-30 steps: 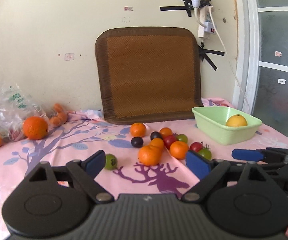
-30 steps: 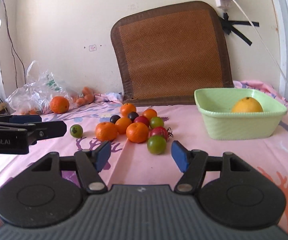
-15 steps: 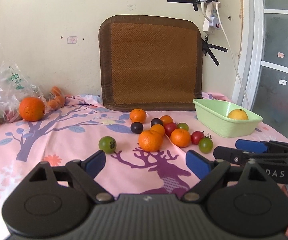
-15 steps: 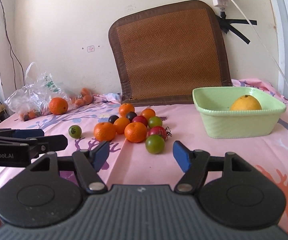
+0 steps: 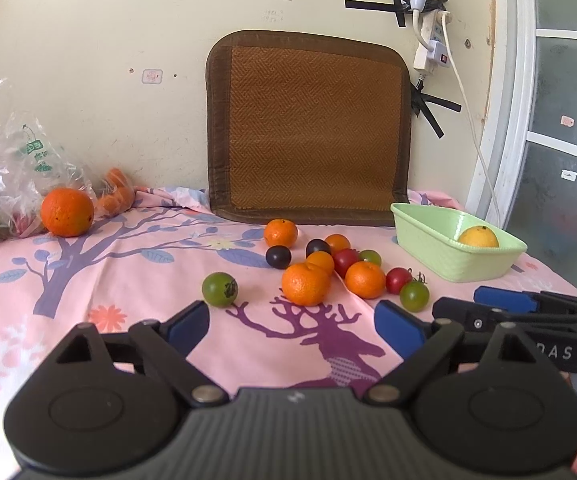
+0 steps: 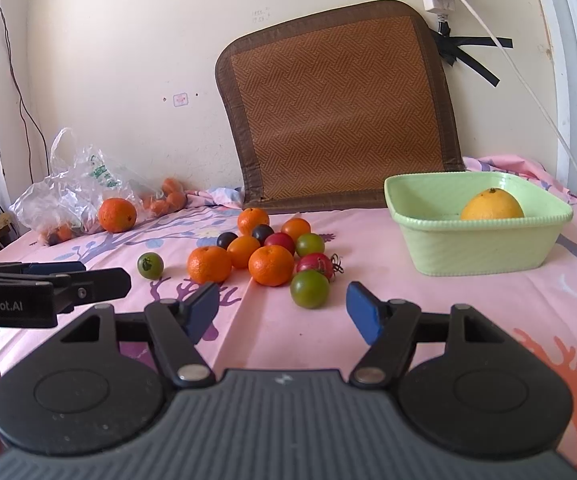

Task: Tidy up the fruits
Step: 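Move the left tool toward the green lime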

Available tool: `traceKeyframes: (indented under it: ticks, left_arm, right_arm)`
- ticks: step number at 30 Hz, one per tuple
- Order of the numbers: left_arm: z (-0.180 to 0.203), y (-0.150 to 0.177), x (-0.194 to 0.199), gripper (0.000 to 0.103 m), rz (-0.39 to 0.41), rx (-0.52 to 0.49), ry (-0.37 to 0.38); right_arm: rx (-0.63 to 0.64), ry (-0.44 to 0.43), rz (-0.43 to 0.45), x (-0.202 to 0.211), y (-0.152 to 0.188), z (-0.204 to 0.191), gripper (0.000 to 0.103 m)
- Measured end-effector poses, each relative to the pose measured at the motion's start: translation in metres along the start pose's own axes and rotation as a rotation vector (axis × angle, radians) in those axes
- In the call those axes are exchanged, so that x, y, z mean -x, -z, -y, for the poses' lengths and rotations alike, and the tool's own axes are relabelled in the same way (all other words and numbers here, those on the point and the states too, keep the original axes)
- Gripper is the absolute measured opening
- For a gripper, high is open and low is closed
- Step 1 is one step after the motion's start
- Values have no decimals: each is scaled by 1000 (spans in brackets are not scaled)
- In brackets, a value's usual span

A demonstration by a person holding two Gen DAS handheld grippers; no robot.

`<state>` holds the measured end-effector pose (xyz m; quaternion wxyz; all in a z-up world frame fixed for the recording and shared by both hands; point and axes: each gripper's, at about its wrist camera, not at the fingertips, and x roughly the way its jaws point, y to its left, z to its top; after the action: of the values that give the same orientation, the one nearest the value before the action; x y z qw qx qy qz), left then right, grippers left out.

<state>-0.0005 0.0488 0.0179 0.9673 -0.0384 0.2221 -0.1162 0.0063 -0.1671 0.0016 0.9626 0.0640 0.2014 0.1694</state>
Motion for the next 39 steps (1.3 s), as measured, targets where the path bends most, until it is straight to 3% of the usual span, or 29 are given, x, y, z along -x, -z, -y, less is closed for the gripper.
traceKeyframes:
  ticks: [39]
  left_arm:
    - [-7,-1,-2,93,-14,54,12]
  right_arm:
    - [0,-5,-1,0,0,0,72]
